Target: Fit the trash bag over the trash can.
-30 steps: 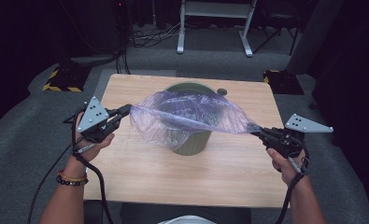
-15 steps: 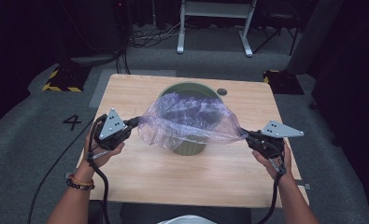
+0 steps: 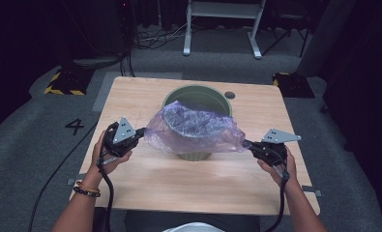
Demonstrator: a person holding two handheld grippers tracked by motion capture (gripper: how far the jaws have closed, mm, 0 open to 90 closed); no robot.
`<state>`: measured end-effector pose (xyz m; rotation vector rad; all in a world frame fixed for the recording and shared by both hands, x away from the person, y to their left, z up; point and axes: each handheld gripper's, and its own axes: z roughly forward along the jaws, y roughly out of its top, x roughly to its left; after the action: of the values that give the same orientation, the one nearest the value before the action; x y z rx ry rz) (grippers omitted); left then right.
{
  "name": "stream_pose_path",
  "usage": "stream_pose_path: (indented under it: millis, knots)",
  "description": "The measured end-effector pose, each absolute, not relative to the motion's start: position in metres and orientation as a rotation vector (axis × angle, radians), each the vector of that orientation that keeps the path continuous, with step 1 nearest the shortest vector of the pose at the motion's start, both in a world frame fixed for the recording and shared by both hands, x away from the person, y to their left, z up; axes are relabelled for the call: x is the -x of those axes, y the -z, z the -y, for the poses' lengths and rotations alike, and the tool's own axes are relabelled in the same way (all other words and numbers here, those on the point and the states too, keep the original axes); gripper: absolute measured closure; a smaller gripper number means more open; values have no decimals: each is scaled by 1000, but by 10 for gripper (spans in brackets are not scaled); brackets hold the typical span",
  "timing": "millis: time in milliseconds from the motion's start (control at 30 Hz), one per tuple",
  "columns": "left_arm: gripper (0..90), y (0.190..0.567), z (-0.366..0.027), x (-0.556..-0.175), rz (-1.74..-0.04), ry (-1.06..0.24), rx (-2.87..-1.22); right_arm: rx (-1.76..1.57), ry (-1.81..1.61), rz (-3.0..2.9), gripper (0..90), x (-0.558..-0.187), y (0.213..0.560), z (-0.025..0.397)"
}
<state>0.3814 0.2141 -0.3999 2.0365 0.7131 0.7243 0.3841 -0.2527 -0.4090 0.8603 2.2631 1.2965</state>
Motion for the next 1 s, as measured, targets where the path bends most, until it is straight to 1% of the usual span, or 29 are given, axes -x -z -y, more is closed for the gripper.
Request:
stream_pose_path:
  millis: [33,67,100,133,167,200,267,300,400,467,500,533,567,600,633,700,767,867,933,967,1000]
  knots:
    - [886,400,-214,-381,-713,-723,-2024,-852,-1302,-2255,863,-384,411,252]
    - [843,399,-214,-380,-710,-721,-2010,-838,-1308,-2240,766,-383,411,252]
    - [834,398,-214,-378,-702,-725,-1998,-830,-1307,-2219,644,-382,411,252]
    - [829,397,-214,-377,-698,-730,-1990,-819,-1307,-2192,546,-381,409,251]
    - [818,394,-214,-374,-691,-742,-1973,-807,-1310,-2174,481,-379,408,251]
    - [789,393,-214,-373,-692,-741,-1963,-768,-1307,-2120,394,-374,403,250]
    - [789,387,-214,-370,-672,-738,-1930,-697,-1306,-2073,357,-365,396,248]
    - [777,384,-214,-369,-673,-744,-1914,-656,-1314,-2046,314,-359,392,247]
    - [684,374,-214,-367,-669,-740,-1861,-548,-1293,-1983,289,-345,381,241]
    - [670,368,-213,-365,-656,-751,-1838,-498,-1297,-1963,289,-339,377,239]
    - [662,365,-212,-365,-646,-758,-1833,-481,-1307,-1946,320,-337,374,238]
    - [689,363,-211,-365,-630,-763,-1838,-469,-1320,-1929,399,-335,373,238]
    - [741,362,-210,-365,-617,-774,-1845,-453,-1346,-1913,470,-333,372,239]
    - [763,360,-208,-366,-614,-797,-1852,-431,-1369,-1913,599,-332,371,240]
    - [819,359,-207,-367,-609,-803,-1861,-399,-1380,-1926,756,-333,370,241]
    - [871,358,-206,-372,-613,-811,-1873,-399,-1408,-1954,900,-336,370,242]
    - [897,358,-206,-376,-617,-827,-1880,-440,-1426,-1986,900,-343,370,245]
    - [899,358,-205,-380,-622,-844,-1878,-566,-1459,-2016,900,-357,373,253]
    - [898,359,-205,-381,-625,-826,-1873,-643,-1468,-2019,900,-364,376,258]
    - [882,359,-205,-379,-617,-814,-1873,-680,-1456,-2024,900,-366,378,260]
    - [818,359,-206,-377,-592,-789,-1872,-704,-1442,-2024,900,-367,379,261]
